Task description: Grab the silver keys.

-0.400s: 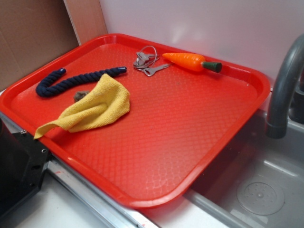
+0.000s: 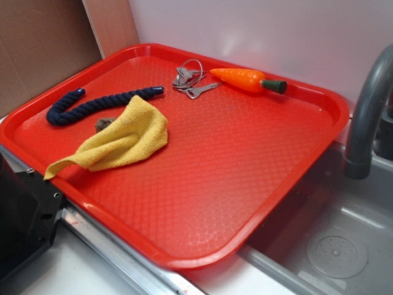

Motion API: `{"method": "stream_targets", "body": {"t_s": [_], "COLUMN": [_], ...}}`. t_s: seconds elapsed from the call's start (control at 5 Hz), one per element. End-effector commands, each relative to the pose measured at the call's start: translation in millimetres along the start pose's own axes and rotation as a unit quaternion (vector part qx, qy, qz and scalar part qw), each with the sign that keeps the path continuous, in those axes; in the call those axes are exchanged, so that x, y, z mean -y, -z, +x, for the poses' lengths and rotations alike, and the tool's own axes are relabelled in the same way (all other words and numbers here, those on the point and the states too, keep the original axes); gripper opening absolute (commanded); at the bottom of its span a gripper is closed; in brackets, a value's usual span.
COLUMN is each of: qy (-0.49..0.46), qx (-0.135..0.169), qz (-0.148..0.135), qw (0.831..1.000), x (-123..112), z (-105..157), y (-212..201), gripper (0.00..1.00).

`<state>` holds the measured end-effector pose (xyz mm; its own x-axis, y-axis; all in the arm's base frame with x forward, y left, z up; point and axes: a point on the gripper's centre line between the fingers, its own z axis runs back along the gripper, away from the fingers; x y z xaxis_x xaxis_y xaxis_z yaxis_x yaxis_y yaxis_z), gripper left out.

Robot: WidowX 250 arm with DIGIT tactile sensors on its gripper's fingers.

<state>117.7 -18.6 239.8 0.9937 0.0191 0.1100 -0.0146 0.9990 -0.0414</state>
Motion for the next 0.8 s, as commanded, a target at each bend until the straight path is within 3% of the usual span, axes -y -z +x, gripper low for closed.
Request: {"method": "stream_targets", "body": {"t_s": [0.0, 0.2, 0.6], "qy": [0.063, 0.099, 0.099], "qx": [0.076, 0.099, 0.099], "qz": [-0.026, -0.037, -0.037], "qw": [0.995, 0.989, 0.989], "x": [-15, -22, -22], "z": [58, 87, 87], "y": [38, 58, 58], "gripper": [1.0, 1.0, 1.0]}}
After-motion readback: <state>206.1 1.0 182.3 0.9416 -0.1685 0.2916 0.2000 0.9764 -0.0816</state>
